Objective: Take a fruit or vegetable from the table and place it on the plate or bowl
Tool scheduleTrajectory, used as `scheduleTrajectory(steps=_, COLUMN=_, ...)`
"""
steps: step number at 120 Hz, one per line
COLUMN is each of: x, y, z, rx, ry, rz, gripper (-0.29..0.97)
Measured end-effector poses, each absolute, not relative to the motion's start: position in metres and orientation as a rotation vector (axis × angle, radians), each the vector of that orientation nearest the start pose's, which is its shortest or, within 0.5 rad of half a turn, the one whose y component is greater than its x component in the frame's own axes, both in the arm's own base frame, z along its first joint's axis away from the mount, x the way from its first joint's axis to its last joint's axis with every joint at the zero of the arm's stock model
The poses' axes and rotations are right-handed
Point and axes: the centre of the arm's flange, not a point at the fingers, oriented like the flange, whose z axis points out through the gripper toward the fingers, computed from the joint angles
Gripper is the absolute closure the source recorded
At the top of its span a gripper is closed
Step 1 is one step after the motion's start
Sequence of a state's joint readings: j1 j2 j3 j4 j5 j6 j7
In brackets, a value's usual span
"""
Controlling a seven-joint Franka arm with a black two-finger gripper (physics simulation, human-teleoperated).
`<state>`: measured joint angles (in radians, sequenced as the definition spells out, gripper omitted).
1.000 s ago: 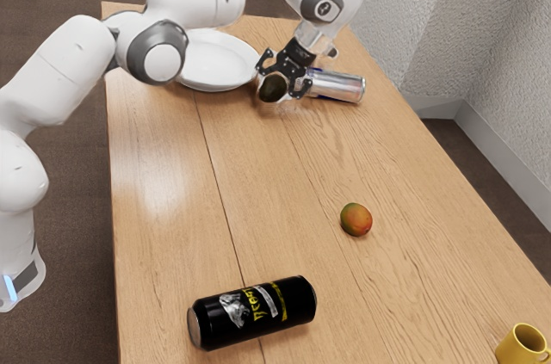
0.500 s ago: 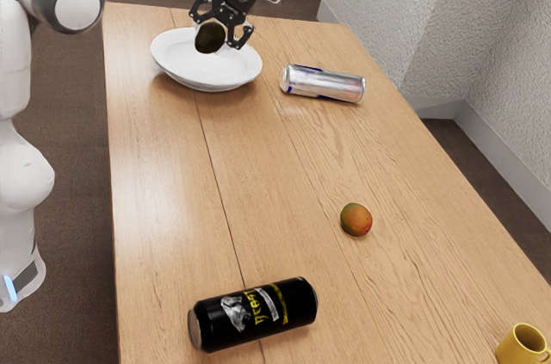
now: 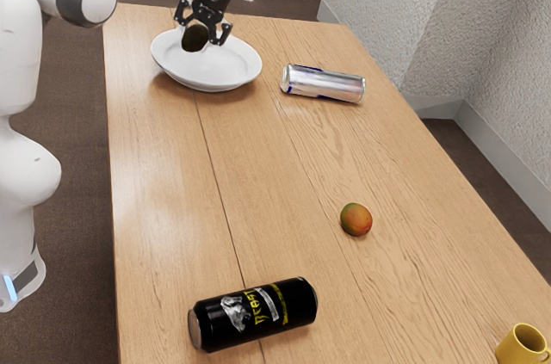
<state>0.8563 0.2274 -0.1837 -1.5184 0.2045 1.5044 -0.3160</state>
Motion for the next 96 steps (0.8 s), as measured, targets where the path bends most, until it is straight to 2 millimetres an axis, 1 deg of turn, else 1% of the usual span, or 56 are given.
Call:
scheduleTrajectory(steps=5, x=0.451, y=0.406, z=0.515, rx=-2.665, ry=-1.380, rz=0.383, gripper=0.39)
scheduleTrajectory(steps=13, x=0.448, y=0.419, z=0.510, rx=-2.691, ry=-1.350, rz=0.373, gripper=0.39)
scheduleTrajectory(steps=22, x=0.454, y=0.431, z=0.503, rx=-2.730, ry=-1.295, rz=0.354, gripper=0.39)
scheduleTrajectory(steps=40, x=0.465, y=0.437, z=0.501, rx=-2.795, ry=-1.175, rz=0.316, gripper=0.38)
scheduleTrajectory(steps=45, x=0.467, y=0.436, z=0.501, rx=-2.811, ry=-1.141, rz=0.313, gripper=0.27)
scheduleTrajectory(steps=54, x=0.469, y=0.435, z=0.500, rx=-2.836, ry=-1.090, rz=0.309, gripper=0.16)
scheduleTrajectory(steps=70, x=0.471, y=0.434, z=0.501, rx=-2.870, ry=-1.012, rz=0.303, gripper=0.06)
scheduleTrajectory(steps=74, x=0.473, y=0.430, z=0.506, rx=-2.876, ry=-0.985, rz=0.293, gripper=0.05)
scheduleTrajectory(steps=76, x=0.476, y=0.423, z=0.512, rx=-2.878, ry=-0.959, rz=0.279, gripper=0.04)
scheduleTrajectory(steps=78, x=0.480, y=0.412, z=0.524, rx=-2.877, ry=-0.924, rz=0.256, gripper=0.04)
scheduleTrajectory(steps=80, x=0.488, y=0.390, z=0.544, rx=-2.876, ry=-0.866, rz=0.218, gripper=0.03)
scheduleTrajectory(steps=82, x=0.497, y=0.361, z=0.566, rx=-2.877, ry=-0.793, rz=0.174, gripper=0.03)
scheduleTrajectory(steps=84, x=0.507, y=0.326, z=0.588, rx=-2.878, ry=-0.708, rz=0.124, gripper=0.02)
scheduleTrajectory(steps=87, x=0.519, y=0.263, z=0.621, rx=-2.881, ry=-0.563, rz=0.045, gripper=0.02)
scheduleTrajectory(steps=90, x=0.531, y=0.191, z=0.646, rx=-2.888, ry=-0.394, rz=-0.025, gripper=0.02)
scheduleTrajectory(steps=93, x=0.539, y=0.114, z=0.661, rx=-2.896, ry=-0.210, rz=-0.080, gripper=0.01)
scheduleTrajectory(steps=96, x=0.542, y=0.034, z=0.670, rx=-2.900, ry=-0.013, rz=-0.125, gripper=0.01)
